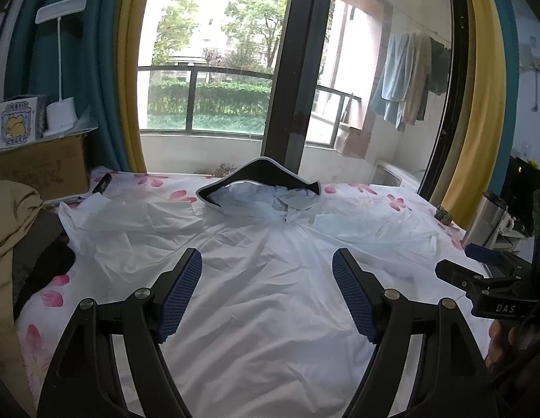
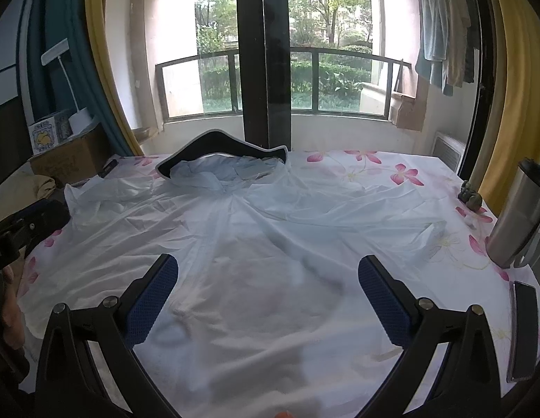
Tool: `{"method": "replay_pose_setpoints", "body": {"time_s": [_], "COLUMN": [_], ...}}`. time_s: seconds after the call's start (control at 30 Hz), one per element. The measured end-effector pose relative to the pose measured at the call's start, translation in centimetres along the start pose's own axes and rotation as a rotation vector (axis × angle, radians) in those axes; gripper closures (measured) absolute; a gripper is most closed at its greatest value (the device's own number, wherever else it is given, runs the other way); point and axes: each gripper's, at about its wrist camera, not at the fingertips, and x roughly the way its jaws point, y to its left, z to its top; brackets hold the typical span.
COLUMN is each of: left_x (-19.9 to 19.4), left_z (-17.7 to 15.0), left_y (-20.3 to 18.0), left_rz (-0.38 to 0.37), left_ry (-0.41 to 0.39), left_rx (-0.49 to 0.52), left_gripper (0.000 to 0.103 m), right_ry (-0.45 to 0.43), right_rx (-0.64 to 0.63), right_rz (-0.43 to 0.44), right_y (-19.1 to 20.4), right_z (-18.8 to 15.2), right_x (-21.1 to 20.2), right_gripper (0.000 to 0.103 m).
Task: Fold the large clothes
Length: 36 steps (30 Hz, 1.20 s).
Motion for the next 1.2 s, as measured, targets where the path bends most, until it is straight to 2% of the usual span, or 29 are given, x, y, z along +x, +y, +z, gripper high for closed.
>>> {"method": "replay_pose_setpoints", "body": {"time_s": [0.47, 0.9, 0.97, 1.03, 1.2], "left_x": [3.1, 8.8, 9.7, 10.6, 12.4], "left_z": [1.4, 2.6, 2.8, 3.0, 3.1], "left_y": [1.0, 4.5, 5.2, 6.0, 7.9], "left_rz": [0.003, 0.019, 0.018, 0.025, 0.046], "left_ry": [0.025, 0.105, 0.116, 0.121, 0.145], "left_rx": [-0.005, -0.042, -0.048, -0.053, -0.076], "left_gripper": [0.023, 0.023, 0.023, 0.023, 0.023], "right_ry": [0.042, 0.129, 0.15, 0.173, 0.23], "right_rx": [-0.019, -0.058, -0.082, -0.101, -0.157], "right_rz": [-0.004, -0.007, -0.001, 0.007, 0.039], "right_y": [-0.3, -2.1, -2.1, -2.0, -1.1], "right_z": [1.5, 4.2, 4.8, 5.4, 6.2], "right_x": [2.9, 9.1, 10.5, 11.9, 15.8], "right_gripper": [0.001, 0.001, 0.005, 0.014, 0.027]}}
